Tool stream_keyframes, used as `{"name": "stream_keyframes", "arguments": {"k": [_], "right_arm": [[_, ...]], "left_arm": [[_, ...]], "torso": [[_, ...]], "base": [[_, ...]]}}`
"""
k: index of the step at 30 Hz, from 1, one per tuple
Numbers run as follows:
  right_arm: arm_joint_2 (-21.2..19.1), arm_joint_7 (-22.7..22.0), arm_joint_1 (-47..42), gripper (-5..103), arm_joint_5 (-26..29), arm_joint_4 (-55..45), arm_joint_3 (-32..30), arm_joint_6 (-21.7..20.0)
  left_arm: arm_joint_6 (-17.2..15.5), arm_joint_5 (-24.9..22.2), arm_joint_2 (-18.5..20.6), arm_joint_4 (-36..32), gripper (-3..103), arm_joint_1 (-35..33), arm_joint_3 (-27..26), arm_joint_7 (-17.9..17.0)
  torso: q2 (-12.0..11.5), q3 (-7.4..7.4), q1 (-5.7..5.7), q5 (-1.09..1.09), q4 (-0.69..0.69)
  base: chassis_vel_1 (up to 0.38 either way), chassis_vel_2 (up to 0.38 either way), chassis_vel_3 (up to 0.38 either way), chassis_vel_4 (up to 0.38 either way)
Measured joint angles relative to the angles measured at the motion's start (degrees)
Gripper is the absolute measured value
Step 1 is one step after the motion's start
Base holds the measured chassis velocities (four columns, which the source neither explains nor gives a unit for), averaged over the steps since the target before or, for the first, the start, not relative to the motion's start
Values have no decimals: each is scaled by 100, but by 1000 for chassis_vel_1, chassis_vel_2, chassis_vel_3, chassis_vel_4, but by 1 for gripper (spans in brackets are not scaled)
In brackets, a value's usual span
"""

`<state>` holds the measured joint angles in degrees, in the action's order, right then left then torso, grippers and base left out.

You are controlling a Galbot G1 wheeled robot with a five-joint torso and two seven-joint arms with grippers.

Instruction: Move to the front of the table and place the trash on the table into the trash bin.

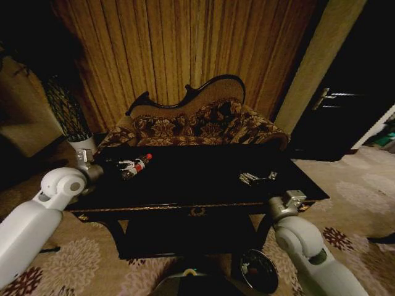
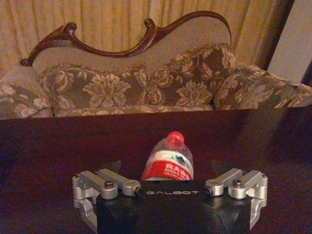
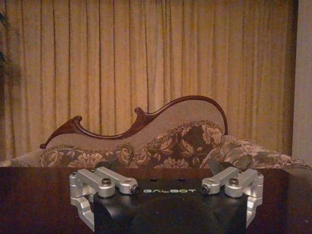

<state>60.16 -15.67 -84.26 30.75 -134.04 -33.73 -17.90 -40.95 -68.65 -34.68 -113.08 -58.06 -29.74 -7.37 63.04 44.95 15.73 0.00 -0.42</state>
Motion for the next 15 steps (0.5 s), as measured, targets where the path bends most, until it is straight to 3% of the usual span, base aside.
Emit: {"name": "stream_keyframes", "arguments": {"k": [15], "right_arm": [[14,-10,42,100,-38,89,15,32]], "left_arm": [[2,170,22,35,100,-68,161,15]], "torso": [[0,0,0,1,0]], "base": [[0,0,0,0]]}}
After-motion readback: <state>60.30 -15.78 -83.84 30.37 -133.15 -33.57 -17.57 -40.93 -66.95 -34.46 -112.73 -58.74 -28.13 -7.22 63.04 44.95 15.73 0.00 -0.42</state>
